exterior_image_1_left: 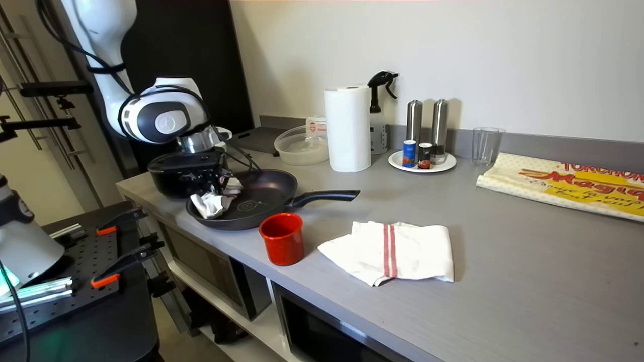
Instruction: Use the towel on the left to wipe the black pan
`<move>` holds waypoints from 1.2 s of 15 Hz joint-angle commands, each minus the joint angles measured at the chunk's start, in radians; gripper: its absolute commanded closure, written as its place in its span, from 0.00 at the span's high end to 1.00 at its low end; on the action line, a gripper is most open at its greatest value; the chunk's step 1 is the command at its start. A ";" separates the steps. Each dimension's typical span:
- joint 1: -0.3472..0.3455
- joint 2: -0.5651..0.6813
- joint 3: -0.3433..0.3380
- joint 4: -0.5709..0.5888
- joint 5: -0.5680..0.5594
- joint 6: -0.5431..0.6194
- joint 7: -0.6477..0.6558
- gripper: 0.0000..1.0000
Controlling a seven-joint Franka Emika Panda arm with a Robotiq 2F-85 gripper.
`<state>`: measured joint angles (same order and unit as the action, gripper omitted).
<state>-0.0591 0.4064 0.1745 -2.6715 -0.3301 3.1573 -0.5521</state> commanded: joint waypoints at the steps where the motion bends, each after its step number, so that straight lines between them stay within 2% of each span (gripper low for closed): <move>1: -0.015 0.056 0.011 0.046 -0.030 0.071 0.010 0.04; 2: -0.001 0.064 -0.006 0.053 -0.033 0.100 0.016 0.04; 8: -0.040 0.131 0.013 0.095 -0.082 0.214 0.022 0.04; 13: -0.067 0.150 0.020 0.086 -0.143 0.265 0.028 0.04; 16: -0.113 0.137 0.051 0.060 -0.198 0.243 0.032 0.04; 18: -0.160 0.121 0.089 0.033 -0.193 0.236 0.012 0.04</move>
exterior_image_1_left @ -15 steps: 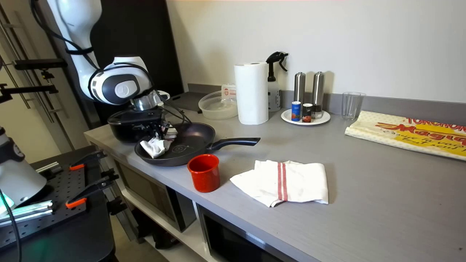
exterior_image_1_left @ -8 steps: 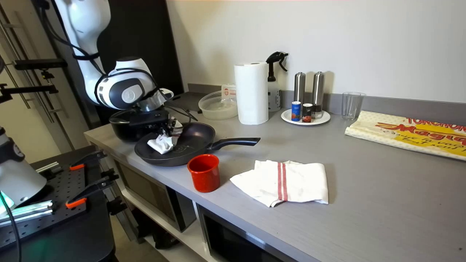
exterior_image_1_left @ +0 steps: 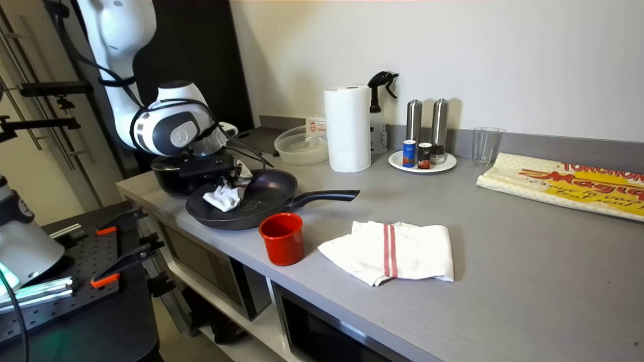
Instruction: Use the towel on the left to wipe the black pan
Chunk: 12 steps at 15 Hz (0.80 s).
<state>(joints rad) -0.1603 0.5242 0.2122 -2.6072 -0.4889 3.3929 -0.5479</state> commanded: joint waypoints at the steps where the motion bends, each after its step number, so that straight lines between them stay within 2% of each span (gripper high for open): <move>1: -0.074 -0.009 0.059 -0.045 -0.036 -0.005 0.007 0.04; 3: -0.077 -0.028 0.043 -0.065 -0.061 0.009 0.035 0.04; 5: -0.114 -0.050 0.063 -0.089 -0.040 0.014 0.008 0.04; 8: -0.120 -0.086 0.030 -0.111 -0.070 0.029 0.047 0.04; 9: -0.143 -0.098 0.045 -0.122 -0.041 0.030 0.021 0.04; 10: -0.135 -0.107 0.023 -0.124 -0.074 0.036 0.053 0.04; 12: -0.162 -0.119 0.043 -0.133 -0.043 0.029 0.023 0.04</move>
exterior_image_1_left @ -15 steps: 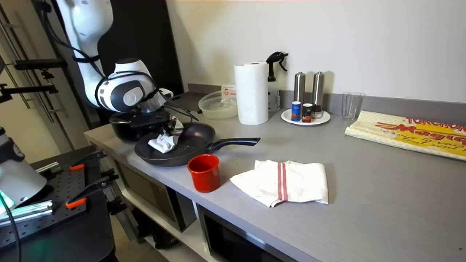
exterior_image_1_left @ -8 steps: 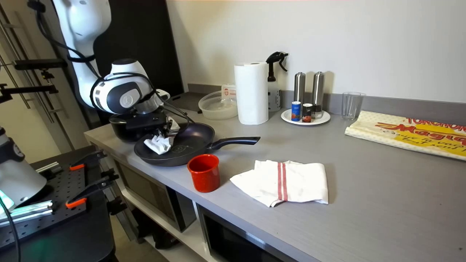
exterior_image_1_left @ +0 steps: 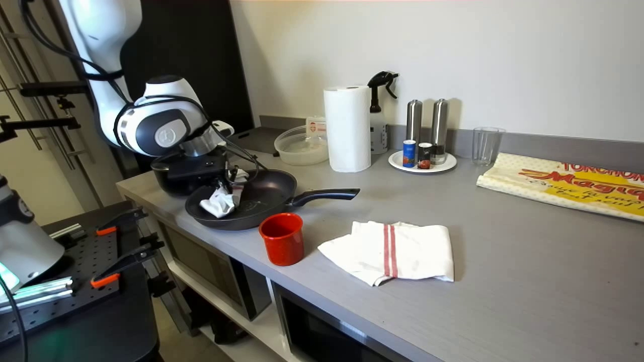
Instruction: Use the towel on the left to wipe the black pan
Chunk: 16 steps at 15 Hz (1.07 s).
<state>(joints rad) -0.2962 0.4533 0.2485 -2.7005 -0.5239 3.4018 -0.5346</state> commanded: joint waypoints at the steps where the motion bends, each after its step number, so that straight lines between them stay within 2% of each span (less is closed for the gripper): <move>1: -0.032 -0.057 0.010 -0.044 -0.009 0.012 0.009 0.04; 16: -0.030 -0.016 0.064 -0.037 -0.017 -0.035 -0.004 0.04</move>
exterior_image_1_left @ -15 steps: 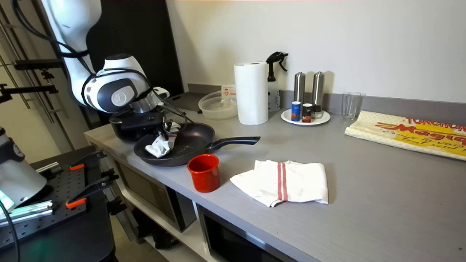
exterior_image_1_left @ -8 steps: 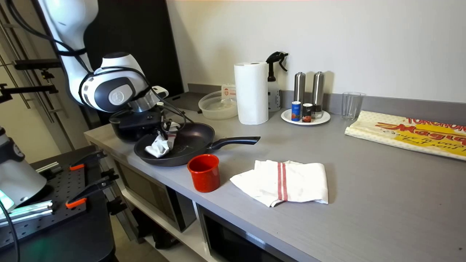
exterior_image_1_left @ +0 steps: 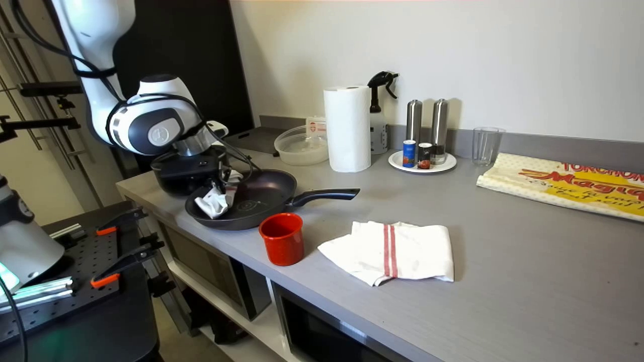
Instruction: Use the towel on the left to wipe the black pan
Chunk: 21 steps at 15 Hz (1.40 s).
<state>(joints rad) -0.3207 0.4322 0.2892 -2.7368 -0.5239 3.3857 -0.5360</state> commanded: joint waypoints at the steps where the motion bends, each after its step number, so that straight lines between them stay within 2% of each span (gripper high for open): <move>1: -0.006 0.010 0.031 0.001 -0.018 -0.019 -0.005 0.04; 8: -0.024 0.032 0.067 0.012 -0.021 -0.023 -0.006 0.04; 14: -0.028 0.029 0.039 0.052 0.015 -0.026 0.008 0.04; 21: -0.047 0.056 -0.016 0.159 0.081 -0.046 0.034 0.04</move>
<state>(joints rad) -0.3613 0.4647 0.2809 -2.6305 -0.4715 3.3651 -0.5265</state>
